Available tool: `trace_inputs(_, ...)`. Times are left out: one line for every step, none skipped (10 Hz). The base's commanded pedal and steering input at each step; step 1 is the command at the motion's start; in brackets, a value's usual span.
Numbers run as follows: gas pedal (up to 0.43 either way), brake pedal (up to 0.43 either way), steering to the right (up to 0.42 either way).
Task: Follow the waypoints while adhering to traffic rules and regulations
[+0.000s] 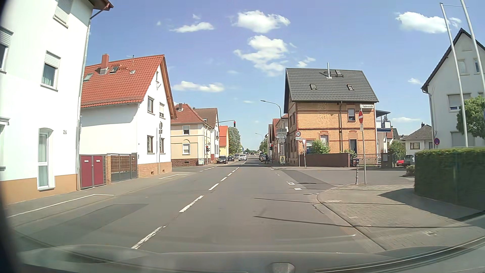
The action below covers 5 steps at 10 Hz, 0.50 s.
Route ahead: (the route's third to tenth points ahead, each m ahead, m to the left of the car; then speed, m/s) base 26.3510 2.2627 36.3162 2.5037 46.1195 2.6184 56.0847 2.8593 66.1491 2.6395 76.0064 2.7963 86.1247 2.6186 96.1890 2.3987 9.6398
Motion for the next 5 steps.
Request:
trace_inputs(0.0, 0.213, -0.002)
trace_inputs(0.0, 0.213, -0.003)
trace_inputs(0.0, 0.22, -0.003)
trace_inputs(0.0, 0.226, -0.004)
trace_inputs(0.0, 0.226, -0.004)
